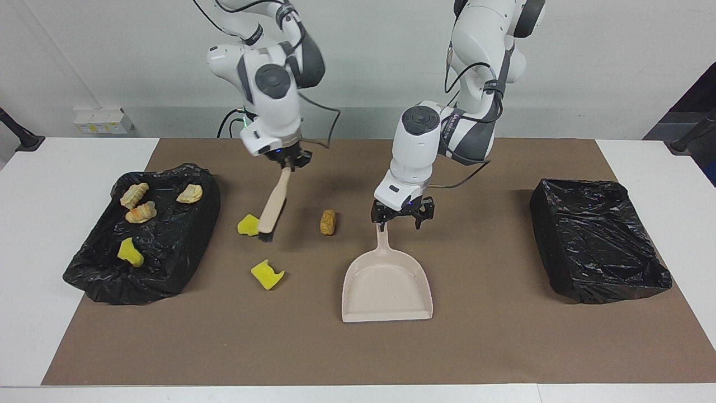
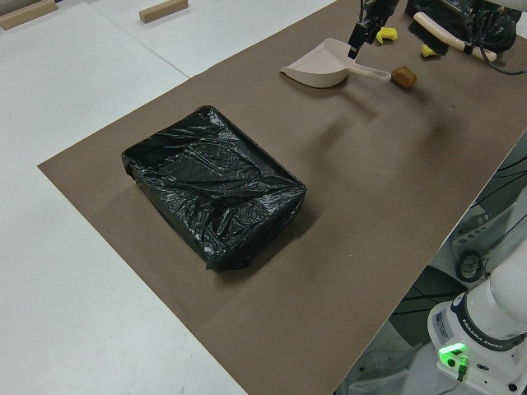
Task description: Sweep and dump trash in bin
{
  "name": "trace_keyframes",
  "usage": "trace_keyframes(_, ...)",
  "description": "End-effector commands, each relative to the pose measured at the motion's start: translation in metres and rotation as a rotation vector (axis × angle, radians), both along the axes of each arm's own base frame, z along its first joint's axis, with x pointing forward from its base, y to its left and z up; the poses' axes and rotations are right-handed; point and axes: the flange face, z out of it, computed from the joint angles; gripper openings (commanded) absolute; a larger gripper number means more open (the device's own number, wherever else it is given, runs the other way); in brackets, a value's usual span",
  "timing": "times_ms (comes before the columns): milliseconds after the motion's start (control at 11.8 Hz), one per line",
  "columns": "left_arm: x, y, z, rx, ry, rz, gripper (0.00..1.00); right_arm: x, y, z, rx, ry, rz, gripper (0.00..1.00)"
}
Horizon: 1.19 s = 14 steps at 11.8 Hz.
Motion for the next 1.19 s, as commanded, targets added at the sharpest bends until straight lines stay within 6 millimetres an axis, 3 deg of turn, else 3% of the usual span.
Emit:
trace_keyframes(0,-0.009,-0.003,-0.008,0.006,-0.024,-0.005,1.0,-0.001,-0.057,-0.02,-0.003,0.009,0.072,0.0)
trace_keyframes(85,-0.013,-0.011,-0.012,-0.004,-0.027,0.027,1.0,-0.007,-0.072,-0.039,-0.076,0.022,0.111,0.0)
trace_keyframes(169,-0.017,-0.024,-0.036,-0.004,-0.017,0.046,1.0,-0.009,-0.093,-0.053,-0.093,0.002,0.118,0.0)
trace_keyframes(254,-0.033,-0.039,-0.048,0.017,0.006,0.033,1.0,-0.01,-0.102,-0.059,-0.082,-0.005,0.141,0.0)
trace_keyframes(339,-0.036,-0.04,-0.052,0.019,0.004,0.029,1.0,-0.011,-0.107,-0.066,-0.076,-0.006,0.149,0.0)
trace_keyframes(508,-0.037,-0.038,-0.056,0.022,0.006,0.026,1.0,-0.011,-0.095,-0.076,-0.071,0.001,0.178,0.0)
trace_keyframes(593,-0.035,-0.038,-0.054,0.02,0.004,0.028,0.78,-0.012,-0.078,-0.079,-0.07,0.0,0.215,0.0)
trace_keyframes(678,-0.034,-0.038,-0.052,0.02,0.006,0.032,0.23,-0.01,-0.065,-0.082,-0.063,0.0,0.242,0.0)
trace_keyframes(762,-0.032,-0.037,-0.05,0.018,-0.002,0.024,0.0,-0.008,-0.045,-0.086,-0.052,-0.001,0.275,0.0)
trace_keyframes(1101,-0.022,-0.025,-0.039,0.161,-0.097,-0.18,0.0,-0.007,0.03,-0.078,0.092,-0.008,0.329,0.0)
